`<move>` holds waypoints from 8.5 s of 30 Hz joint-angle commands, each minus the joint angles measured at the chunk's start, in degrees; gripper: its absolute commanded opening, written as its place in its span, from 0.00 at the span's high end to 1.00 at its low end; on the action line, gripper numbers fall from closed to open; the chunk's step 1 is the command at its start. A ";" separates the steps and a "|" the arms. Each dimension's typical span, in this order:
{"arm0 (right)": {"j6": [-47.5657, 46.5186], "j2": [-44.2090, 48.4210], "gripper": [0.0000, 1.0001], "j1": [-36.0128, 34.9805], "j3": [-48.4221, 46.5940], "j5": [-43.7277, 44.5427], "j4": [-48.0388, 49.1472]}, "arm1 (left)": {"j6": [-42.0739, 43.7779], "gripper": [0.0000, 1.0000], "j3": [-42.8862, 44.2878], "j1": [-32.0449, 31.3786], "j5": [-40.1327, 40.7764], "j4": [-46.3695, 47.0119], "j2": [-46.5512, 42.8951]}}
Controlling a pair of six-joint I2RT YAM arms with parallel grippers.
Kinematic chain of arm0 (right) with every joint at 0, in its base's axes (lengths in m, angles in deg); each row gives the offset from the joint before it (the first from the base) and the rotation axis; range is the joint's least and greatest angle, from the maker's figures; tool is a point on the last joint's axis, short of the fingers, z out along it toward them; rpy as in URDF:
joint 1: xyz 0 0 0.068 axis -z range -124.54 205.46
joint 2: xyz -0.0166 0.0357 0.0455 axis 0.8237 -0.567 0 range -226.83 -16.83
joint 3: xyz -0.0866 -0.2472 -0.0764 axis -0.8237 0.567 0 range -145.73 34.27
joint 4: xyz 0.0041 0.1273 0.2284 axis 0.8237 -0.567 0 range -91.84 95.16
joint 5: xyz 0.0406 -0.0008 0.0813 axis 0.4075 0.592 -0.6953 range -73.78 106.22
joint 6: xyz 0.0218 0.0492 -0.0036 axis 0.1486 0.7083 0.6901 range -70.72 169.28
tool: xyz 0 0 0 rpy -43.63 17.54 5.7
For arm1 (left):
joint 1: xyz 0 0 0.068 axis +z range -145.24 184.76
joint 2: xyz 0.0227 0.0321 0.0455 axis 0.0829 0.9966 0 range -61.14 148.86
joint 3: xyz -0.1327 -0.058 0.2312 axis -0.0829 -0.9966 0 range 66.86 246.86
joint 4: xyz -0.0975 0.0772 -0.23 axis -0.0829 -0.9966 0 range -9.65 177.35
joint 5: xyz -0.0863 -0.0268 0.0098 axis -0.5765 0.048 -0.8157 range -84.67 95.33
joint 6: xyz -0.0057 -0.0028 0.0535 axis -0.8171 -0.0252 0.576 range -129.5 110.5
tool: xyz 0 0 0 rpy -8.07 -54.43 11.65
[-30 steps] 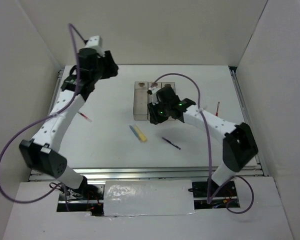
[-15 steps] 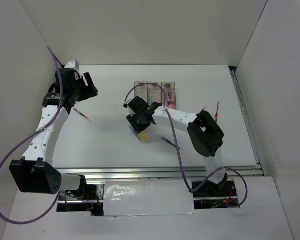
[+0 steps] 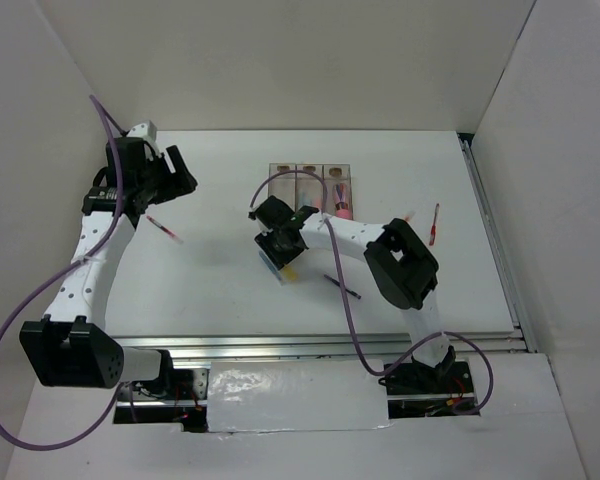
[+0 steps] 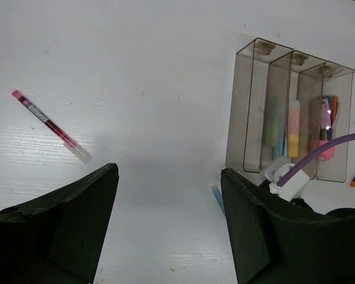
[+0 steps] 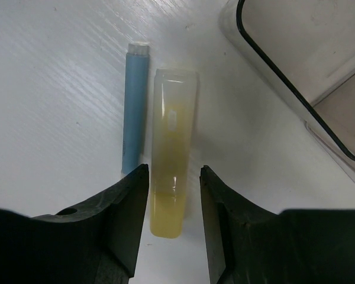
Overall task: Sort the stationery into containers
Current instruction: Pick up the pen from the center of the board, then place the pen in the storage box, then pick up the pen from the center of the board, then place the pen in the storage box, then pick up the pen from the center of the board, then place the pen in the storage box, then pick up the pen from the center of the board.
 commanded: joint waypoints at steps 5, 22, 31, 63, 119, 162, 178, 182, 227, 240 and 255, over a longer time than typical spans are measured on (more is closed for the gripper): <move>-1.19 -1.98 0.53 0.42 -3.53 -0.77 -2.12 | -1.59 0.18 0.10 2.01 -1.78 1.35 -0.38; -3.13 2.05 0.84 1.65 -3.36 -1.73 -4.57 | -2.12 0.19 -0.07 3.33 -2.66 1.87 -0.81; -5.95 22.44 1.00 2.52 -1.94 -7.01 -0.44 | -1.59 0.20 -0.95 3.42 -1.35 3.20 -2.40; 13.31 -1.89 0.85 19.93 -15.13 1.34 -1.15 | -0.71 0.23 2.21 11.76 10.52 -3.49 24.57; 11.55 36.08 0.46 14.57 20.37 -7.98 1.75 | -3.96 0.88 34.29 -20.83 -5.66 -2.61 43.21; 7.33 -7.78 0.72 -3.89 -10.03 4.60 -3.70 | 6.23 0.14 10.56 -11.17 9.90 1.00 0.85; 10.13 3.56 1.00 6.90 -21.89 3.73 -4.84 | 5.27 0.15 8.46 -10.73 11.48 5.65 3.22; 11.64 1.01 1.00 10.95 -22.87 0.29 -2.48 | 4.83 0.15 7.49 -10.73 11.57 6.36 4.10; -11.40 22.28 0.50 42.93 -4.60 -4.81 -13.36 | 70.02 0.32 5.81 -44.74 -24.65 -6.04 25.89; -4.63 22.54 0.52 53.14 2.35 -8.15 -14.69 | 77.42 0.34 16.89 -48.17 -20.94 -4.63 43.64; 0.47 14.55 0.53 61.59 0.95 -0.60 -13.19 | 78.13 0.53 22.25 -50.02 -19.19 -7.62 52.35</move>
